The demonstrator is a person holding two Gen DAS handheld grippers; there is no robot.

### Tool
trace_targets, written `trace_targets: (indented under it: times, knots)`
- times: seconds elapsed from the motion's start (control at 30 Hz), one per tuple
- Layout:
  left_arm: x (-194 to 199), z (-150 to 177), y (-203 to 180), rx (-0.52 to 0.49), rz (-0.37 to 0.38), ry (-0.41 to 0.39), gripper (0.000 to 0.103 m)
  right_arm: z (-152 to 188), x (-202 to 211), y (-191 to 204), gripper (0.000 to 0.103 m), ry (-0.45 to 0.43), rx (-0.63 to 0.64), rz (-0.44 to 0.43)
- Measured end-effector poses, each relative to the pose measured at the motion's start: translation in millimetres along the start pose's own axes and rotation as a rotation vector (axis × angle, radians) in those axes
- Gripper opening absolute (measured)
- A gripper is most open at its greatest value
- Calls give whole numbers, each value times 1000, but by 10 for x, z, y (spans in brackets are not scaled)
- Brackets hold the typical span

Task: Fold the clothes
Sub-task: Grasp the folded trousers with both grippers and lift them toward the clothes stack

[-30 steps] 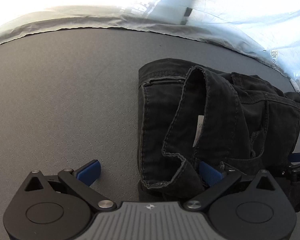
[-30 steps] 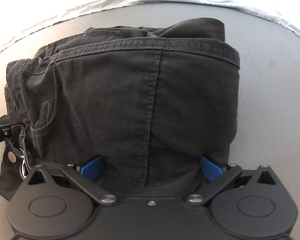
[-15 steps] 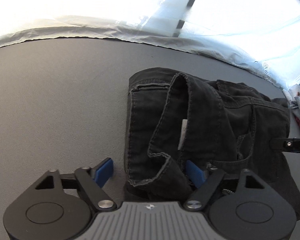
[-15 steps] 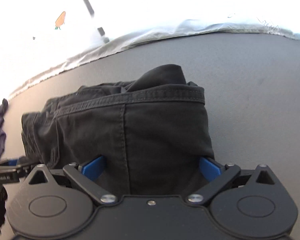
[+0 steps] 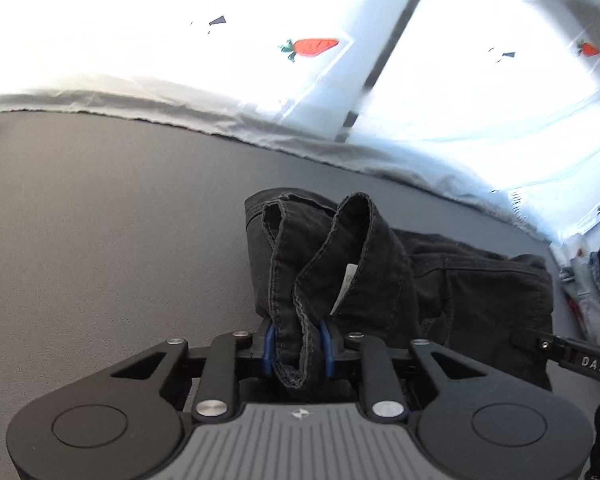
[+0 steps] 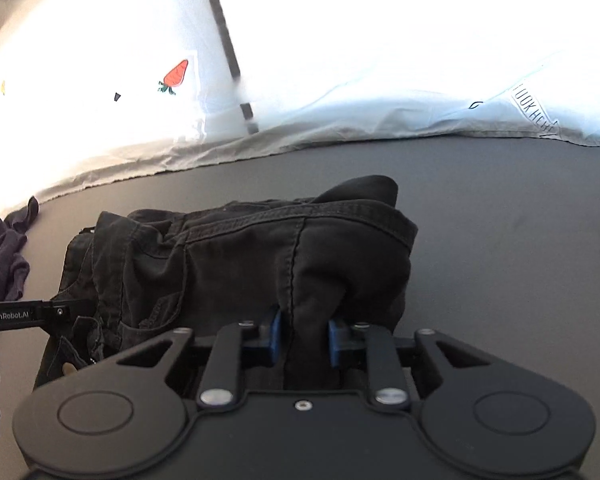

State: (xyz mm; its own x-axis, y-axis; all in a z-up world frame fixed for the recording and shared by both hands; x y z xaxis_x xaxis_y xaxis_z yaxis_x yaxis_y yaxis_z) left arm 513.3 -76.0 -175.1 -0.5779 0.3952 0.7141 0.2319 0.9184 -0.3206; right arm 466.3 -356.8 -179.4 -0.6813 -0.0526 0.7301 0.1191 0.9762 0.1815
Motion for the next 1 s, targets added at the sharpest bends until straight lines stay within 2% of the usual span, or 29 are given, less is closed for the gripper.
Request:
trace_targets:
  times: [0.2,0.5,0.67,0.77,0.87,1.0]
  knots:
    - [521,-26,-509,-133,69,-130,19,-85,499,164,16,-109,32,39]
    - [1146,-60,-1083,-165,206,-266,19,-160,1522,214,16,-304,10,127]
    - [1387,35,-1599,-211,281,-305,19,-91,2090,-57,16,-392,-33,185]
    - [1447,169,-1998,-229,288,-334,19,-43,2425,-300,16,-438,-22,206]
    - [1462,330,-2440,-241,283,-362,19,-24,2645,-694,16,-473,-30,198]
    - [1368,496,-3132,-199,276,-373,19,3,2956,-1333,16,-500,-31,181]
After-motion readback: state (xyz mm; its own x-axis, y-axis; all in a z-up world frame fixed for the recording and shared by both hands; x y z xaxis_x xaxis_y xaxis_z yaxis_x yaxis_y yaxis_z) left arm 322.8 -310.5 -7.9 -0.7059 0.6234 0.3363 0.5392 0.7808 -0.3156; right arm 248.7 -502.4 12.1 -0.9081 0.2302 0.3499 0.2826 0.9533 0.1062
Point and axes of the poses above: each gripper's, at about its wrist camera, not at the fingertips, and x roughly against the way its jaws point, y to its left, z to its underside, the point moved 5 cm from there along -x, roughly the way its jaws point, and after that the axes turned 1 degree about x, right-handed, at the moved point
